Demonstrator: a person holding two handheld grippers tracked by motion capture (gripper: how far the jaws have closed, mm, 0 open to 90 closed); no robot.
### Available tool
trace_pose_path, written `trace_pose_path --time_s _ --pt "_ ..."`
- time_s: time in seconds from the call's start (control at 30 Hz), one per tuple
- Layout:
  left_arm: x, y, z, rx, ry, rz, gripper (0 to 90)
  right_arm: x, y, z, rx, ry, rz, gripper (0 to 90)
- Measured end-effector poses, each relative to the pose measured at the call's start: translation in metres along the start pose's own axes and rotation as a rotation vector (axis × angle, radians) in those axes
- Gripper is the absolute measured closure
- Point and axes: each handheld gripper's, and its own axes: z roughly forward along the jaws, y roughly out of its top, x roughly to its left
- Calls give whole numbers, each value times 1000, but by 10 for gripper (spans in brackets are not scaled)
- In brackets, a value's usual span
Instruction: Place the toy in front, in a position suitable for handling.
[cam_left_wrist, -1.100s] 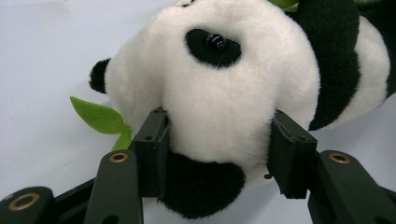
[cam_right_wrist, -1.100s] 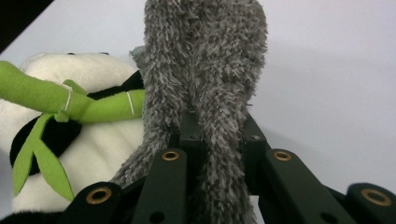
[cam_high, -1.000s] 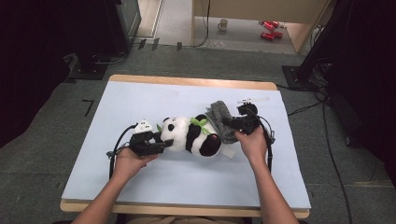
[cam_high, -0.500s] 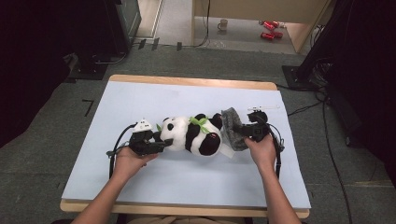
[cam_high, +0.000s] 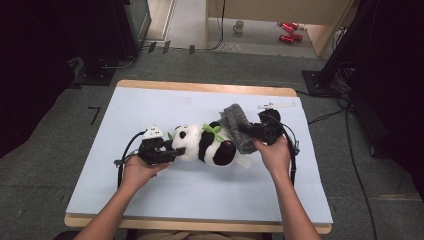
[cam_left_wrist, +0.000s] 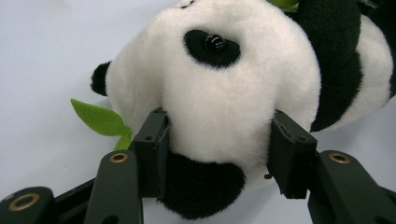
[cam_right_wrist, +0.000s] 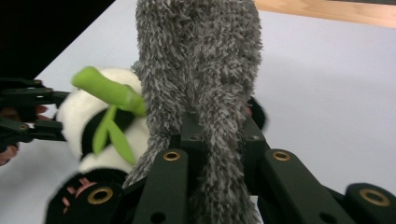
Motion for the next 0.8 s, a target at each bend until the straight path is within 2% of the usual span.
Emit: trace_pose_path --time_s 0.07,0.2,0.3,0.4,0.8 --pt "-1 0 0 3 2 3 468 11 7 13 23 20 -26 781" --pt "-1 0 0 6 6 6 469 19 10 23 42 31 -47 781" --pt "-2 -1 1 7 11 11 469 24 9 33 87 24 -68 780" --pt "-3 -1 1 13 15 17 469 22 5 39 124 13 -69 779" --pt "-4 -3 2 26 19 13 473 12 -12 40 127 34 -63 778"
